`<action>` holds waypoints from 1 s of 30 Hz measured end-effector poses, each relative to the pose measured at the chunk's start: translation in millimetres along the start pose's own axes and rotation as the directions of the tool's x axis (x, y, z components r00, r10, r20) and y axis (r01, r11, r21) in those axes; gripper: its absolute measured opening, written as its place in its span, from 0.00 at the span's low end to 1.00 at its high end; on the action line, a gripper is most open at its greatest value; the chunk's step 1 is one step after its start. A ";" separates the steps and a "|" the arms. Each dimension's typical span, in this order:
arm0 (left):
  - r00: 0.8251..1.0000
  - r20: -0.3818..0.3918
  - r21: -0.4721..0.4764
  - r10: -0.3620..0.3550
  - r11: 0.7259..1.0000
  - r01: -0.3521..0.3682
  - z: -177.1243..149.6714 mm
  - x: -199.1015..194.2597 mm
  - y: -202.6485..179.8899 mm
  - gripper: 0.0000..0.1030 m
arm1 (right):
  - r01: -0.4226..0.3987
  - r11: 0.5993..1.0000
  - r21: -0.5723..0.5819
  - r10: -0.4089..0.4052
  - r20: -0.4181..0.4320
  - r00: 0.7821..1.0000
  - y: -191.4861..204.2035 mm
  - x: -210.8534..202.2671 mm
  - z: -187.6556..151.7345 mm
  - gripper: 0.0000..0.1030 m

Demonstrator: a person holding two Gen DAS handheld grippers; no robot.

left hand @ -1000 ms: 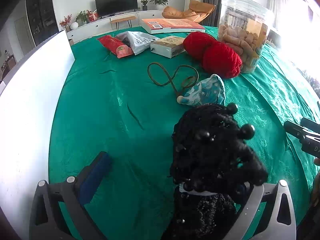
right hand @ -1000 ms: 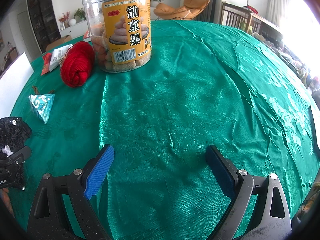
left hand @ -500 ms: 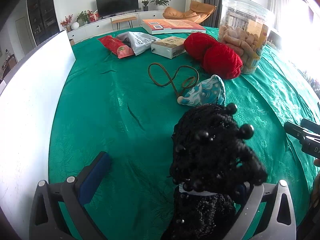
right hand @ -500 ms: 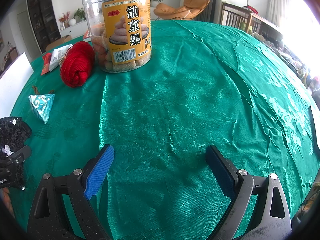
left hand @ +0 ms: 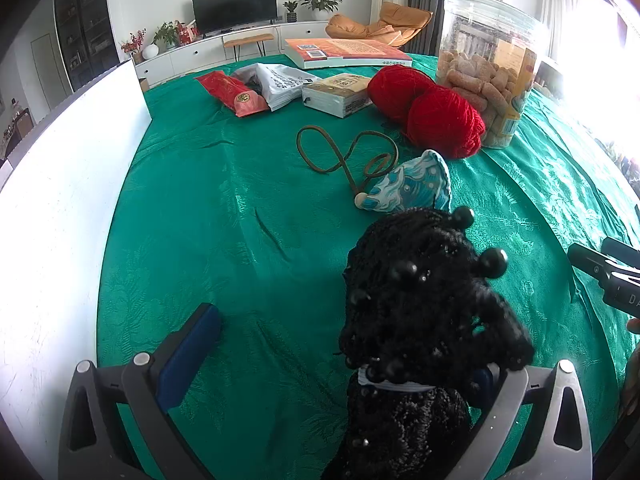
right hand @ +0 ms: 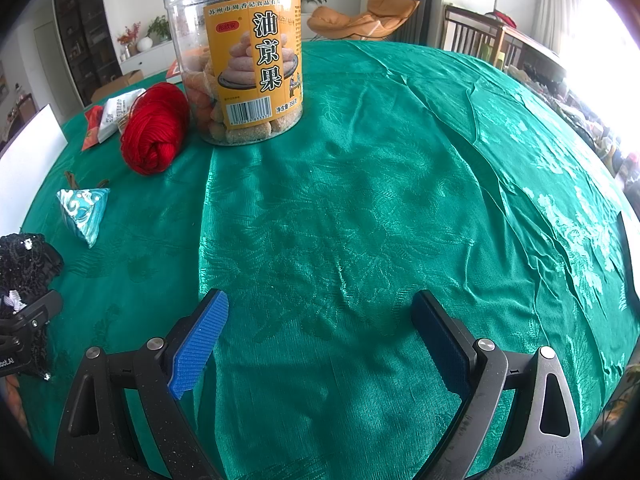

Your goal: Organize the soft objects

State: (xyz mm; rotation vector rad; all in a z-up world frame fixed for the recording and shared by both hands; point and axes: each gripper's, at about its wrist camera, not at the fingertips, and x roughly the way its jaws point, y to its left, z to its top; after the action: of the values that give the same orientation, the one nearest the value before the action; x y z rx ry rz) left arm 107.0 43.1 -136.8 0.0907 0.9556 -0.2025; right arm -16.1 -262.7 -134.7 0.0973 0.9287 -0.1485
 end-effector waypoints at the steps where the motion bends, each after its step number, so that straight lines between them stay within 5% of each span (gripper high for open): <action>1: 1.000 0.000 0.000 0.000 1.000 0.000 0.0 0.0 0.0 1.00 | 0.000 1.000 0.000 0.000 0.000 1.000 0.0 0.0 0.0 0.92; 23: 1.000 0.000 -0.002 0.000 1.000 0.000 0.1 0.1 0.4 1.00 | -0.012 1.000 0.013 0.012 0.009 1.000 -1.7 -1.7 -0.4 0.91; 27: 1.000 0.000 -0.002 0.001 1.000 -0.001 0.1 0.2 0.3 1.00 | -0.189 0.980 0.063 0.183 0.096 0.978 -3.0 -16.7 15.2 0.91; 30: 1.000 0.000 -0.002 0.001 1.000 -0.001 0.1 0.2 0.4 1.00 | -0.265 0.964 -0.001 0.263 0.126 0.957 21.8 -15.3 48.6 0.91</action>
State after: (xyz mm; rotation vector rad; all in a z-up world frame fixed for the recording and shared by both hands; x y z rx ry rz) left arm 107.3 43.4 -137.0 0.0892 0.9559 -0.2010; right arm 16.9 -247.1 -93.0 0.2235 0.7814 0.0858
